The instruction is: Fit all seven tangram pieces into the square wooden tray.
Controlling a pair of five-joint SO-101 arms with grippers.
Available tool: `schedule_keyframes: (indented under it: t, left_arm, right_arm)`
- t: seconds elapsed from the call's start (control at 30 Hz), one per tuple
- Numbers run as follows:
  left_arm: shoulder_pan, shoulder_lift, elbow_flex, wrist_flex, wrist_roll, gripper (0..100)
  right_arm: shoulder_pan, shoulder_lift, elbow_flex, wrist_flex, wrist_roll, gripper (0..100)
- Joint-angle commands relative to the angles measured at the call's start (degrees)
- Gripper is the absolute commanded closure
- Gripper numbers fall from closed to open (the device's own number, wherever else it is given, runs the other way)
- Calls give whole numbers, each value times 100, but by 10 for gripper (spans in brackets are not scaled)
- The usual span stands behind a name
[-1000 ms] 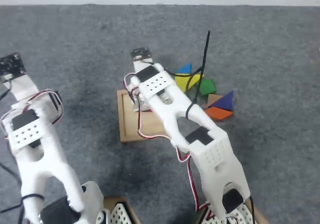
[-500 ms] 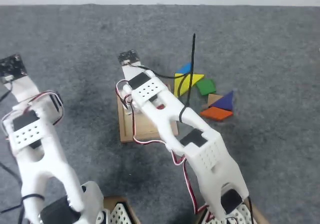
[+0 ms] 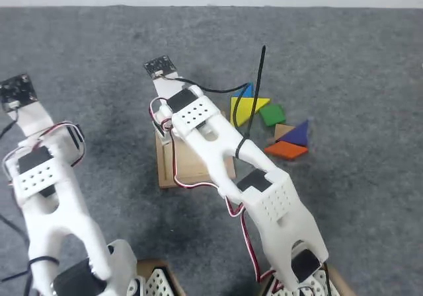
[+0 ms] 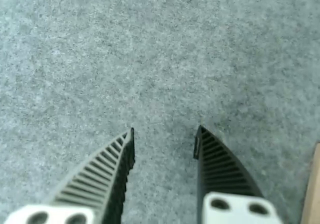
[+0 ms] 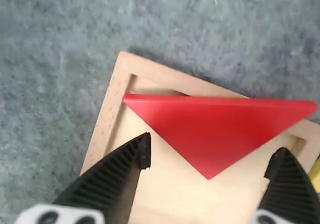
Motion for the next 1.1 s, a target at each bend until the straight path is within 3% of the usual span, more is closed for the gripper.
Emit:
schedule_keyframes:
  t: [0.0,0.43,0.57,1.07]
  left_arm:
    - [35,-229,-31,-123,62,801]
    - [35,-229,163,-431,62,801]
    - [35,-229,171,-440,62,801]
    - [35,-229,171,-440,62,801]
  right_arm:
    - [22,-127,-308,-127,-158,630]
    - [400,-110,-475,-1367,-149,630]
    - [374,4,-457,-1736,369,630]
    - [330,286,-466,-620,448,630]
